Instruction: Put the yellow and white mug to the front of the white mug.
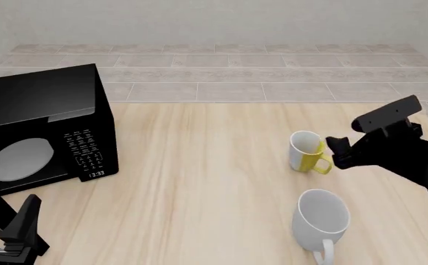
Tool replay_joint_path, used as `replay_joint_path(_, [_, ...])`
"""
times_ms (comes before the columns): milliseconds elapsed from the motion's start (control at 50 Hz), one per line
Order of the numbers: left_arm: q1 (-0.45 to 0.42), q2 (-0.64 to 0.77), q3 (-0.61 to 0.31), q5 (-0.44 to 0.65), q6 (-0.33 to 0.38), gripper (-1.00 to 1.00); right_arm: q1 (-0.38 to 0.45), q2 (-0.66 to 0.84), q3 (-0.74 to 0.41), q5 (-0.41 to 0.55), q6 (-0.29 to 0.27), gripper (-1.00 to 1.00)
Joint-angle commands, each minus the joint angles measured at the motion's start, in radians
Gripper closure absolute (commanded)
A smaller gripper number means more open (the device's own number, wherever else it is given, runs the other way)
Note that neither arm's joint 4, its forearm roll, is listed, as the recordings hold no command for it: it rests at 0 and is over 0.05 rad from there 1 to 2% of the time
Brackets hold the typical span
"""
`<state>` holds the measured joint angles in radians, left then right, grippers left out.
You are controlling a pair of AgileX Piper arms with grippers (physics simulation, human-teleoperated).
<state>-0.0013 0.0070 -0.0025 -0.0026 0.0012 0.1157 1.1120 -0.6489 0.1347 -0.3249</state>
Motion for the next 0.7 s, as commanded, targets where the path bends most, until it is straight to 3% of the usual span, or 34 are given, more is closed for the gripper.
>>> replay_joint_path(20, [0.000, 0.000, 0.000, 0.000, 0.000, -1.00, 0.028, -0.237, 0.080, 0.022, 0.042, -1.00])
replay_joint_path(420, [0.000, 0.000, 0.000, 0.000, 0.000, -1.00, -0.005, -0.575, 0.142, 0.079, 0.054, -1.00])
replay_joint_path(540, [0.000, 0.000, 0.000, 0.000, 0.000, -1.00, -0.006, -0.595, 0.156, 0.036, 0.067, -1.00])
replay_joint_path(700, [0.000, 0.000, 0.000, 0.000, 0.000, -1.00, -0.017, -0.570, 0.190, -0.091, 0.034, -1.00])
